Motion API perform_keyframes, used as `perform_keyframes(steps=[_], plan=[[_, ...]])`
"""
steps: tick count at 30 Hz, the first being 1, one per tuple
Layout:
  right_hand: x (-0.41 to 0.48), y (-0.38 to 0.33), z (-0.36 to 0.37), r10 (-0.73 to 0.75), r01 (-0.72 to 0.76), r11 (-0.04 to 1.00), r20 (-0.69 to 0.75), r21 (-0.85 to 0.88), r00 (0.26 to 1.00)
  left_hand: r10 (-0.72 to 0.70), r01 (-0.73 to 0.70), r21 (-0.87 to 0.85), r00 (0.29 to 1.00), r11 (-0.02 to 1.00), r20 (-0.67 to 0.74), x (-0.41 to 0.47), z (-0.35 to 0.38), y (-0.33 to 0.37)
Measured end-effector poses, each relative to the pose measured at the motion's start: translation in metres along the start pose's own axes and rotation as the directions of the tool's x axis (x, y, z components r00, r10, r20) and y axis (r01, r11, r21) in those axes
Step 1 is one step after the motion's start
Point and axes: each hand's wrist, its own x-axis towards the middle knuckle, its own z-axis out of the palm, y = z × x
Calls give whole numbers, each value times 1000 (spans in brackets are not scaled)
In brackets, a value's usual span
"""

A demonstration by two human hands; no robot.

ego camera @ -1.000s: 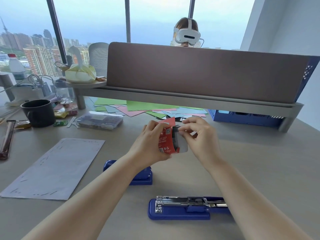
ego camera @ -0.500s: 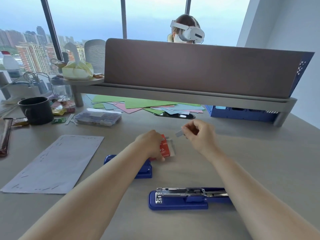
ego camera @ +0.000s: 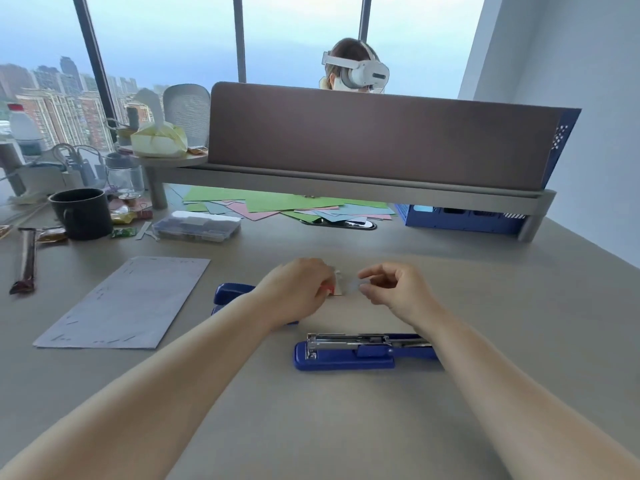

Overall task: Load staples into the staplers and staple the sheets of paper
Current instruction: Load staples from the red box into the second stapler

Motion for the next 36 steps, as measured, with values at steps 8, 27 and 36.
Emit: perform_keyframes(steps=[8, 27, 36], plan=[[-37, -9, 13, -42, 45, 998, 60, -44, 997, -89, 110, -363, 993, 925, 75, -55, 7, 3], [-59, -4, 28, -122, 170, 942, 179, -289, 976, -195, 189, -528, 980, 828, 45, -70, 30, 0], [-60, -2, 29, -140, 198, 925, 193, -325, 971, -190, 192, -553, 980, 810, 61, -69, 30, -2]])
